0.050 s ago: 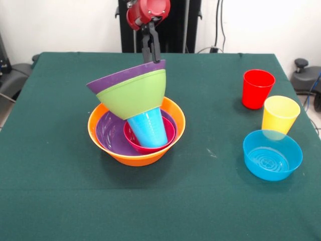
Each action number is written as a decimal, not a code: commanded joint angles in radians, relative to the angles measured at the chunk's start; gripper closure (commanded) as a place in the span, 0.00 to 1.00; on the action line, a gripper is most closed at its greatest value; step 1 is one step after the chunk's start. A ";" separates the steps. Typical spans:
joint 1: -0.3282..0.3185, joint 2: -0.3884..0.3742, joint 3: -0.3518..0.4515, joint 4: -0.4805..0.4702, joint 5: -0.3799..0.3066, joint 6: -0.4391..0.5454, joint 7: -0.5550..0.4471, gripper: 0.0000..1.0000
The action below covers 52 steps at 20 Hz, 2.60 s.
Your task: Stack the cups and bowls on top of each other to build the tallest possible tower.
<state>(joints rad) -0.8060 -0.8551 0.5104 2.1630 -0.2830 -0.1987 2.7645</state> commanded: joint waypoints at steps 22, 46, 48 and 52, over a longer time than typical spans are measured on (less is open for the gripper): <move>0.041 0.096 0.008 -0.074 -0.031 0.067 0.001 0.00; 0.049 0.048 0.002 -0.092 -0.034 0.109 -0.028 1.00; 0.040 0.052 0.015 -0.082 -0.027 0.115 -0.020 1.00; 0.053 0.053 0.006 -0.077 -0.024 0.103 -0.012 1.00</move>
<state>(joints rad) -0.7990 -0.8130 0.5096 2.1271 -0.2832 -0.1981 2.7645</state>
